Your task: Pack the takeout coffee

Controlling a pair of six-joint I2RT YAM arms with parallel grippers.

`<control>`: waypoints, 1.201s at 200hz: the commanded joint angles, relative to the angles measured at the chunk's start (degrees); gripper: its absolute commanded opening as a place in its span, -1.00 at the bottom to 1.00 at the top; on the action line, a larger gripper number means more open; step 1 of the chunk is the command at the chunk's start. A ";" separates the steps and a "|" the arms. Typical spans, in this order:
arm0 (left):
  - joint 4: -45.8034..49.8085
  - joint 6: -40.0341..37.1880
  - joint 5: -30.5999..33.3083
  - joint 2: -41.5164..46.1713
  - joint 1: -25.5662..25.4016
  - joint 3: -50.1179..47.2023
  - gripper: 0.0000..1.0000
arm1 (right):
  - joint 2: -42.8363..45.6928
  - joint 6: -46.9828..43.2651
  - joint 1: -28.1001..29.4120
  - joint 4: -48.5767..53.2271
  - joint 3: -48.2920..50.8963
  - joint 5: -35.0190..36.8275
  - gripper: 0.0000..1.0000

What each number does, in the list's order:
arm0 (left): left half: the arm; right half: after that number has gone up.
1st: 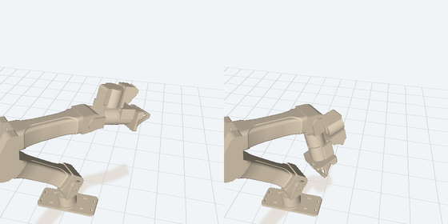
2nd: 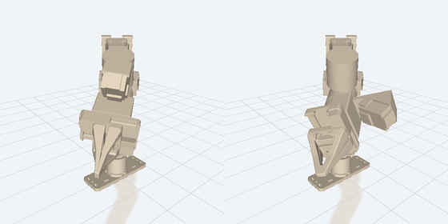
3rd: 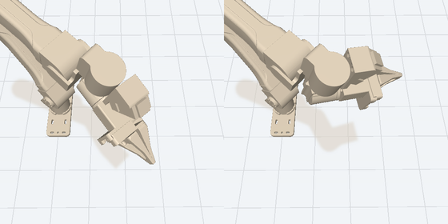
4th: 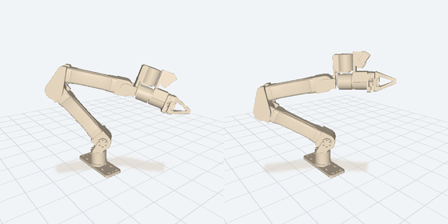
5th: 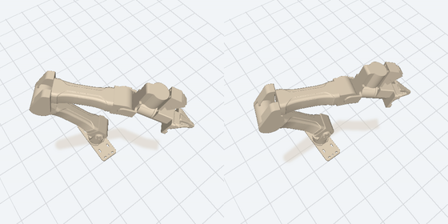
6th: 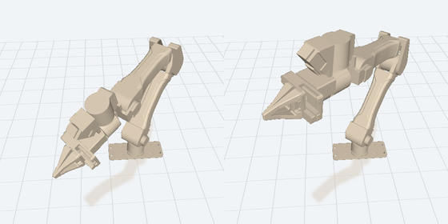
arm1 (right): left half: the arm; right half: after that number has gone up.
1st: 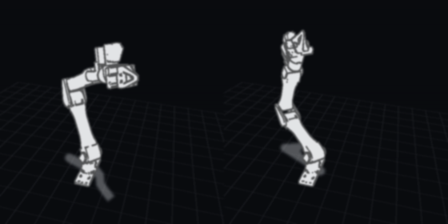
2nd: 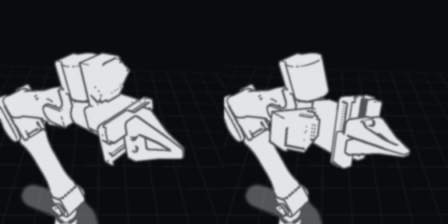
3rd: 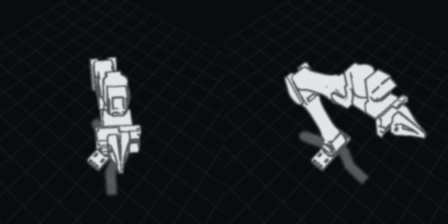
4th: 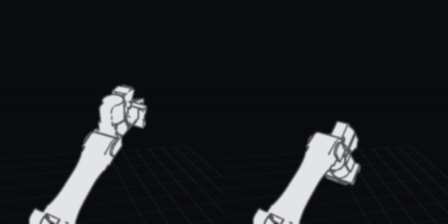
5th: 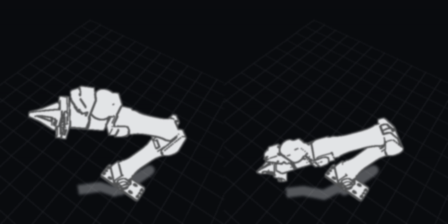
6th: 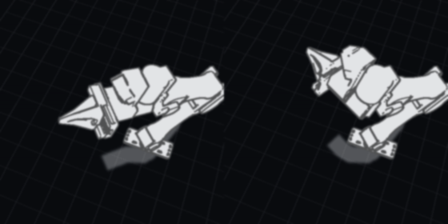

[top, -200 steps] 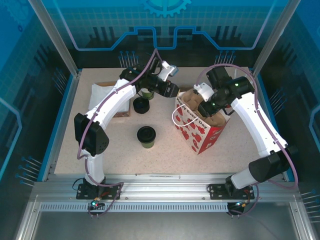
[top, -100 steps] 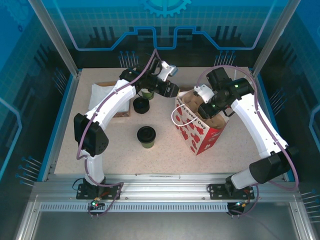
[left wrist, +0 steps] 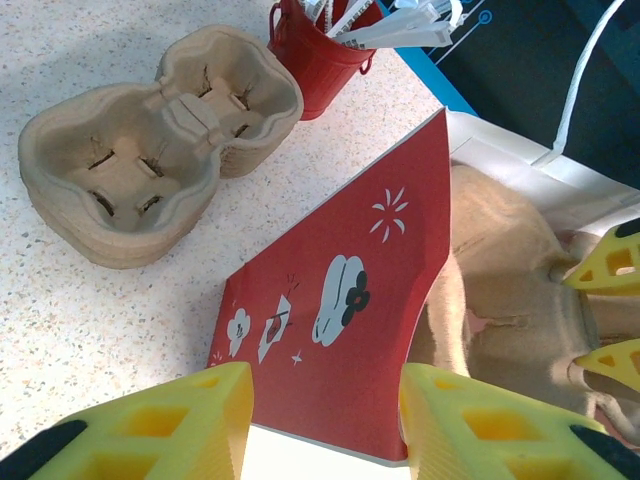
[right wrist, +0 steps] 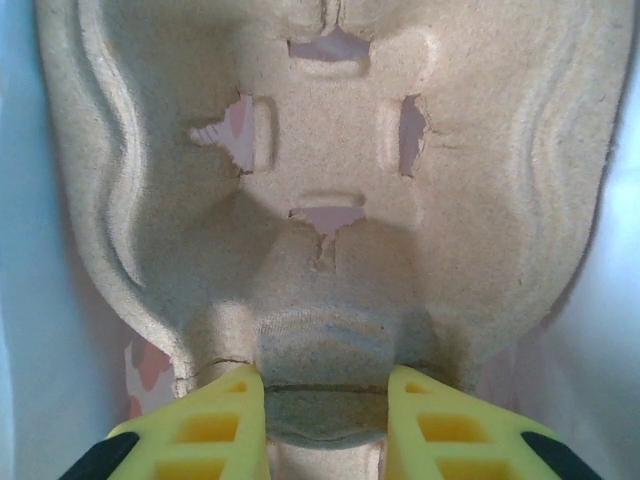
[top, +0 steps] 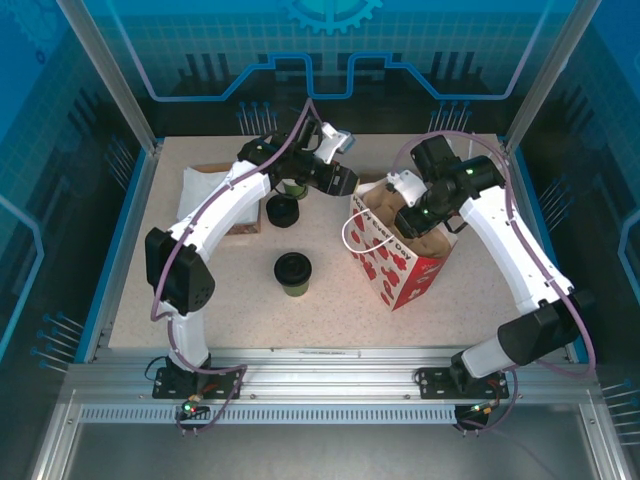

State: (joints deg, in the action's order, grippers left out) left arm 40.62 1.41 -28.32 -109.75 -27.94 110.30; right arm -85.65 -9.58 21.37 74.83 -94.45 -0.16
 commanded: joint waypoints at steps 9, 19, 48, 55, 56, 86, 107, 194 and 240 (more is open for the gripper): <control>-0.58 -0.05 -0.97 2.39 0.63 -1.49 -0.11 | -1.26 1.76 0.68 2.35 -1.31 0.59 -0.45; -0.70 -0.08 -1.05 2.51 0.61 -1.57 -0.10 | -1.51 2.02 0.74 2.34 -1.61 0.32 -0.45; -1.71 0.77 -1.78 3.29 0.60 -1.81 0.00 | -2.28 2.45 1.50 2.33 -1.68 0.48 -0.45; -2.44 1.32 -2.04 3.64 0.58 -1.93 0.03 | -2.41 2.62 1.81 2.30 -1.48 0.75 -0.45; -2.55 1.36 -2.07 3.70 0.60 -1.97 0.04 | -2.46 2.63 1.87 2.27 -1.50 0.76 -0.45; -6.16 3.90 -2.10 6.06 0.56 -3.03 0.26 | -2.93 3.76 2.71 1.39 -0.18 1.97 -0.45; -8.90 5.54 -1.08 8.80 0.66 -4.75 0.43 | -2.94 4.49 3.05 0.25 1.25 3.04 -0.44; -17.79 12.59 9.92 25.12 1.58 -20.91 0.53 | -5.89 7.16 4.97 -8.32 8.06 4.14 -0.43; -20.20 14.47 12.92 32.83 1.59 -30.99 0.54 | -7.72 7.47 5.98 -15.16 12.98 3.99 -0.43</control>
State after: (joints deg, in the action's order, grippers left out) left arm 23.22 13.82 -18.31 -80.29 -26.72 82.74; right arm -92.31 -3.03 26.11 64.47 -83.68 3.70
